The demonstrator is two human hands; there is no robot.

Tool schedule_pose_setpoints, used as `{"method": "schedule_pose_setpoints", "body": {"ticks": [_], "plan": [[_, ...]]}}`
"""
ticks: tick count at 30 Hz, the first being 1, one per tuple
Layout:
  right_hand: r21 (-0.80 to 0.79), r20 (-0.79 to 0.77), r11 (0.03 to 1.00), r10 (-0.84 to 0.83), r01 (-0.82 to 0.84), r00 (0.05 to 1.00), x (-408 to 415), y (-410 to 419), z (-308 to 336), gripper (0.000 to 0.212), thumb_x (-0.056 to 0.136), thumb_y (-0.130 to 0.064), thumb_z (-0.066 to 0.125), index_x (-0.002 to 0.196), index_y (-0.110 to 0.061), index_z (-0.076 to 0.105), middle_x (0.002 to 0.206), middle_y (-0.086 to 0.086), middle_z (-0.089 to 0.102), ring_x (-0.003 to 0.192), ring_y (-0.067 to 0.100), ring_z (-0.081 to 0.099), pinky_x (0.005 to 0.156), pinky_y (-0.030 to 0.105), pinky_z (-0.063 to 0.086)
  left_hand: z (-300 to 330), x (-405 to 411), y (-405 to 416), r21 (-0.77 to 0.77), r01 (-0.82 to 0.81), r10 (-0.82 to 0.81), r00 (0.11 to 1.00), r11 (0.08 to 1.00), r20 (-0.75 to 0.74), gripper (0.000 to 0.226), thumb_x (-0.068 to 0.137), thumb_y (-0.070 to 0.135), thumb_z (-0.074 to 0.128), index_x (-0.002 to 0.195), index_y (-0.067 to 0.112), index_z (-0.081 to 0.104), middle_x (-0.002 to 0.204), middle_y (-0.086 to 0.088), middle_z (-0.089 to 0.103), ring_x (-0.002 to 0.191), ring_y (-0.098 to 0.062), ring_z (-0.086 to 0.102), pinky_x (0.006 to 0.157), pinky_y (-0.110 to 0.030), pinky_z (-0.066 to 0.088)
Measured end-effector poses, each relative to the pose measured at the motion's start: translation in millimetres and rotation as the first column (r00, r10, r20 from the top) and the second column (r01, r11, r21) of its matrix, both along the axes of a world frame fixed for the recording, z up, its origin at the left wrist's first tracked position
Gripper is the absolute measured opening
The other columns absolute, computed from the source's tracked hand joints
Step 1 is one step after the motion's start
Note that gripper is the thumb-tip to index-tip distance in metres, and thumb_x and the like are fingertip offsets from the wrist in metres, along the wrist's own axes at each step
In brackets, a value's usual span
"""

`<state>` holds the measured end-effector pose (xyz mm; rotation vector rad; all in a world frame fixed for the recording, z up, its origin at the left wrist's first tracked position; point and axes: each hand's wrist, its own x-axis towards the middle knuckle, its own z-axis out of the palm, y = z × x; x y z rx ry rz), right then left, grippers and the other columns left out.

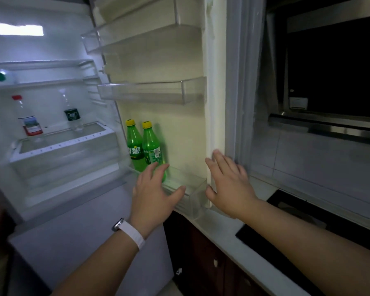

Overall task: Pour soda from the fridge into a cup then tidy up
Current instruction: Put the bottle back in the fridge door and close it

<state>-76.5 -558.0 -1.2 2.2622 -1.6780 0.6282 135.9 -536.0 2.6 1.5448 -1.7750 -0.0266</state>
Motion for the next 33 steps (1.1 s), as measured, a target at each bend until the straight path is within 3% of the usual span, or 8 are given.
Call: {"method": "schedule_pose_setpoints", "body": {"ticks": [4,8,13,17,20,23,33], "plan": [[-0.066,-0.067,0.993,0.094,-0.098,0.993,-6.3,11.9,-1.3,0.07,0.081,-0.041,0.055,0.144,-0.019,0.035,0.155,0.004,0.027,0.14,0.022,0.025,0.106,0.045,0.03,-0.6,-4.6,13.2,-0.015,-0.056,0.057,0.998,0.998,0.035,0.083,0.067,0.074,0.046,0.138,0.03,0.048,0.149,0.002,0.039,0.138,-0.02,0.034,0.11,-0.045,0.034],[-0.188,0.009,0.967,0.176,-0.172,0.984,-22.8,21.5,6.4,0.057,0.079,-0.035,0.058,0.133,-0.016,0.048,0.151,0.008,0.035,0.137,0.027,0.029,0.106,0.049,0.029,-5.6,-10.5,25.5,-0.017,-0.054,0.054,0.999,0.998,0.006,0.081,0.068,0.074,0.048,0.136,0.031,0.049,0.147,0.0,0.04,0.137,-0.022,0.036,0.111,-0.05,0.034],[-0.195,0.136,0.97,0.172,-0.144,0.976,-50.0,24.4,18.2,0.066,0.088,-0.036,0.056,0.147,-0.022,0.028,0.16,0.006,0.01,0.144,0.025,0.008,0.112,0.045,0.011,-7.4,-20.5,46.7,-0.047,-0.084,0.083,0.996,0.995,-0.008,0.08,0.069,0.073,0.049,0.135,0.029,0.051,0.146,-0.001,0.042,0.137,-0.023,0.038,0.112,-0.05,0.034],[-0.095,0.178,0.977,0.203,-0.189,0.963,-56.9,21.7,15.5,0.074,0.093,-0.04,0.052,0.153,-0.027,0.012,0.161,-0.001,-0.01,0.147,0.023,-0.002,0.117,0.048,0.014,-7.3,-22.8,62.9,-0.033,-0.132,0.133,0.991,0.991,0.024,0.08,0.07,0.073,0.048,0.137,0.029,0.05,0.147,0.0,0.041,0.137,-0.023,0.037,0.111,-0.05,0.035],[-0.089,0.168,0.96,0.276,-0.265,0.946,-50.7,26.1,12.1,0.073,0.094,-0.04,0.051,0.153,-0.027,0.011,0.16,-0.003,-0.018,0.147,0.023,0.0,0.115,0.041,0.012,-7.3,-22.1,73.2,-0.038,-0.169,0.17,0.984,0.985,0.044,0.081,0.07,0.072,0.048,0.136,0.027,0.051,0.146,-0.001,0.042,0.135,-0.025,0.04,0.11,-0.051,0.037],[-0.128,0.152,0.943,0.325,-0.307,0.933,-40.4,32.5,8.9,0.073,0.093,-0.038,0.053,0.153,-0.022,0.016,0.16,0.001,-0.017,0.146,0.023,0.003,0.111,0.034,0.009,-9.4,-21.2,84.1,-0.044,-0.199,0.201,0.978,0.979,0.054,0.078,0.07,0.069,0.05,0.135,0.026,0.052,0.145,-0.003,0.043,0.134,-0.026,0.041,0.109,-0.051,0.038],[-0.249,0.035,0.847,0.492,-0.469,0.87,2.4,44.1,-0.2,0.076,0.084,-0.027,0.064,0.148,-0.015,0.025,0.16,0.012,0.003,0.139,0.029,0.019,0.107,0.04,0.021,-9.5,19.5,120.7,-0.062,-0.325,0.327,0.945,0.944,0.022,0.076,0.071,0.067,0.049,0.133,0.024,0.054,0.142,-0.005,0.047,0.132,-0.027,0.044,0.107,-0.052,0.039]]}}
